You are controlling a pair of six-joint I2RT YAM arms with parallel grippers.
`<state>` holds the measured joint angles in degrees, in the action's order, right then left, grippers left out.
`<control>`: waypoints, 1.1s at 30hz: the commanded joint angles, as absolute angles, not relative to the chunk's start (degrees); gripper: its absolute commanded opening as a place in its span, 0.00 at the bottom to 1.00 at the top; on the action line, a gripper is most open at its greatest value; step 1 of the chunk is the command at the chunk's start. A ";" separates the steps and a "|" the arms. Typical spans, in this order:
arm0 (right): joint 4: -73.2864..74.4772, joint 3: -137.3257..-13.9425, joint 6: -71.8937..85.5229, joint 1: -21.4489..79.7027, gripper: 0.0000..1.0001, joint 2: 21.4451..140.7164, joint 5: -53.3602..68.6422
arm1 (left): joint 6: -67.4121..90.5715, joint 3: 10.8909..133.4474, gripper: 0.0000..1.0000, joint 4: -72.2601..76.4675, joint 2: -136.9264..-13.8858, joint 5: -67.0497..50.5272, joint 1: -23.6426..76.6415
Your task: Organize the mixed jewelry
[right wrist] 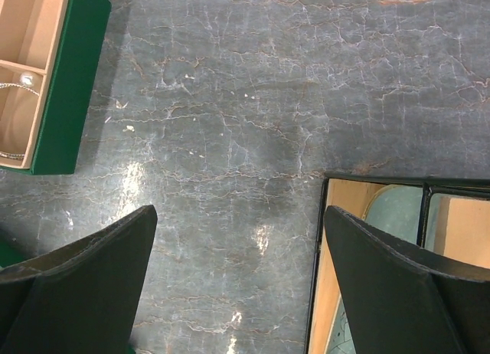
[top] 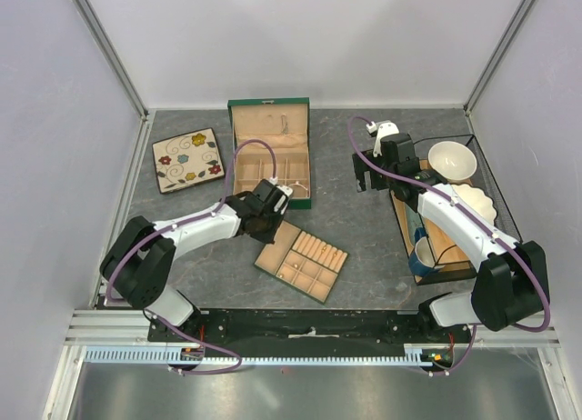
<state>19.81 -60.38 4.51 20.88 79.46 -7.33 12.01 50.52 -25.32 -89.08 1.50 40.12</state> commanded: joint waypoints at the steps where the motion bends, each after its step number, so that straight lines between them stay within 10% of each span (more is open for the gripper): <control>1: 19.07 -61.26 5.54 20.74 0.98 78.05 -6.07 | 9.84 56.24 0.02 -26.79 -84.91 0.89 37.98; 33: 21.36 -65.22 6.68 20.13 0.98 78.84 -5.19 | 9.14 84.81 0.02 -42.54 -97.37 -11.08 13.19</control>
<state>21.76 -63.24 6.00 20.38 80.58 -5.96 10.66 78.81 -41.80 -94.26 -9.61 14.44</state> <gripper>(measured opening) 0.982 0.041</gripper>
